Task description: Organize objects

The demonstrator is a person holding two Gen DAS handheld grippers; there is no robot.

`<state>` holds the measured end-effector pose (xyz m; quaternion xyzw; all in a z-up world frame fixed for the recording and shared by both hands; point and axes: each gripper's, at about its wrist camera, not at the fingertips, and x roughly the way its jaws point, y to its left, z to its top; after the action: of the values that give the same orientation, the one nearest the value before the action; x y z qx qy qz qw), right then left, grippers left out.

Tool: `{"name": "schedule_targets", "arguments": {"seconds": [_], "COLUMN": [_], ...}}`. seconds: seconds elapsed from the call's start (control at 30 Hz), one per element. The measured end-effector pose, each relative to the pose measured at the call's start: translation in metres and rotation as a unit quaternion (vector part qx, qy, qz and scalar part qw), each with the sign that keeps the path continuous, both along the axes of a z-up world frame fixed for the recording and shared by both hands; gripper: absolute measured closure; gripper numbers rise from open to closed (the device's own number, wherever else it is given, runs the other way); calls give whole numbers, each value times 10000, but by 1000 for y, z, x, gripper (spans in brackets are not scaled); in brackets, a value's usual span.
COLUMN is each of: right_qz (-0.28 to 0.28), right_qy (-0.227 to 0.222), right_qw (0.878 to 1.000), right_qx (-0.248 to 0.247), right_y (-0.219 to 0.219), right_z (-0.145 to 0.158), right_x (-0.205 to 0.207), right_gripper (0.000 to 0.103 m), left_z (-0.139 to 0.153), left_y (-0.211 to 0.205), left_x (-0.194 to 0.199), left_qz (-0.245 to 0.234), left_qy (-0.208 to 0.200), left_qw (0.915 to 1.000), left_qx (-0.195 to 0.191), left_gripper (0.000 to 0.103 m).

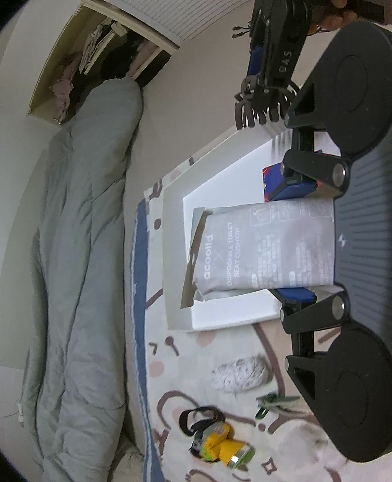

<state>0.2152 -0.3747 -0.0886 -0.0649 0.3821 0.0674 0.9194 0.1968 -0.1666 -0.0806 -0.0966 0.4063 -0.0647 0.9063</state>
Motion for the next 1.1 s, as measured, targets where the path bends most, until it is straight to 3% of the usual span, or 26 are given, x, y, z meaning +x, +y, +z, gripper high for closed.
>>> {"name": "schedule_targets", "arguments": {"seconds": [0.23,0.37,0.6,0.97,1.07,1.1], "right_qz": [134,245,255,424,408,384], "right_qy": [218,297,415,530,507,465], "right_qw": [9996,9991,9985,9975,9977,9980], "right_qx": [-134,-190,-234,-197,-189,-200], "right_y": [6,12,15,10,7,5], "right_z": [-19,-25,-32,-40,-40,-39], "right_x": [11,15,19,20,19,18], "right_gripper": [57,57,57,57,42,42], "left_z": [-9,-29,-49,-66,-69,-71], "left_y": [-9,-22,-44,-56,-66,-71], "left_x": [13,21,32,43,44,44], "left_qz": [66,72,174,202,159,125], "left_qy": [20,293,395,498,471,451], "left_qw": [9993,9979,9986,9966,9944,9933], "left_qx": [-366,-564,313,632,930,1058], "left_gripper": [46,46,46,46,46,46]}}
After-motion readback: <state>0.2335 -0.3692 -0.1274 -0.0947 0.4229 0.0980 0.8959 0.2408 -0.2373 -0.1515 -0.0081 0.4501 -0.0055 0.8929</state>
